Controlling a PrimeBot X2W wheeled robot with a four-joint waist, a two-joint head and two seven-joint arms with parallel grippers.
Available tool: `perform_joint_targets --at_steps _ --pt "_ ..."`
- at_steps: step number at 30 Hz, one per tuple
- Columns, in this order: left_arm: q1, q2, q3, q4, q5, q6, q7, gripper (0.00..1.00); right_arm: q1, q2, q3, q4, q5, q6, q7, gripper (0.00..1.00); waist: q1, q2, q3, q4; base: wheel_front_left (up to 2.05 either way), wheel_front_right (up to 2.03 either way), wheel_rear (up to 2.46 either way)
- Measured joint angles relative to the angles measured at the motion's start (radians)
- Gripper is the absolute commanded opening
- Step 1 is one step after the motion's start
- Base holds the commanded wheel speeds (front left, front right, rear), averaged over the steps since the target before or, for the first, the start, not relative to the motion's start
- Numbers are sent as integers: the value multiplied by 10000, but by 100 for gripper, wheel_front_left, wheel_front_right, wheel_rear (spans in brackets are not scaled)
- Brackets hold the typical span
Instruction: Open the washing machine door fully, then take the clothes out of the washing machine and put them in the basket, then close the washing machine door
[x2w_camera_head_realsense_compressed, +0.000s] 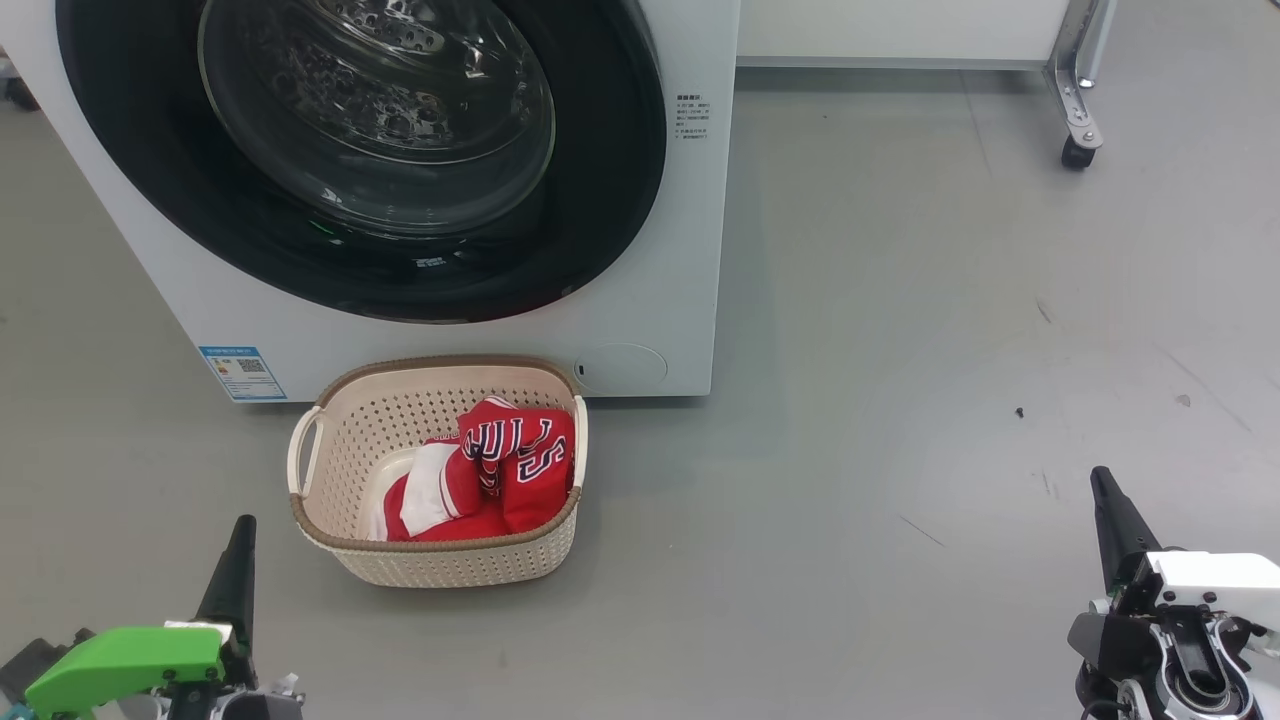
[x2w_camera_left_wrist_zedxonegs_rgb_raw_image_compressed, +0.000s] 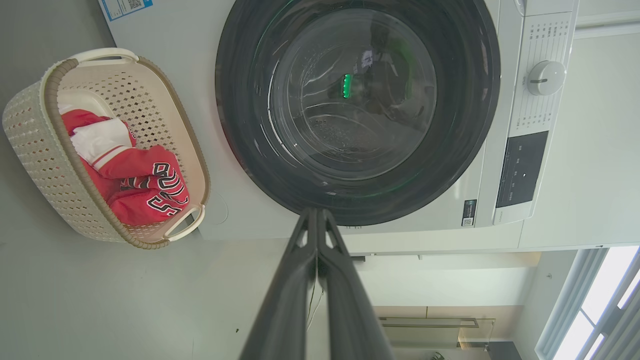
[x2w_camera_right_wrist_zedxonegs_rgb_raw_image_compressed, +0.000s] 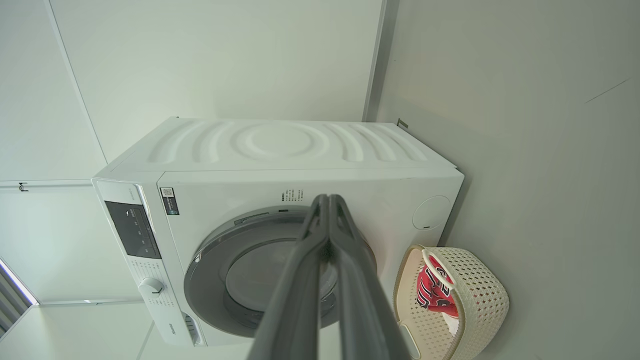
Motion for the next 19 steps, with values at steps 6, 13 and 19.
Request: perform_joint_targets --at_steps 6,13,19 --pt "0 0 4 0 0 0 0 0 0 0 0 0 0 0 0 0 0 0 0 0 0 0 0" --pt "0 0 6 -2 0 0 0 0 0 0 0 0 0 0 0 0 0 0 0 0 0 0 0" --pt "0 -2 8 -2 0 0 0 0 0 0 0 0 0 0 0 0 0 0 0 0 0 0 0"
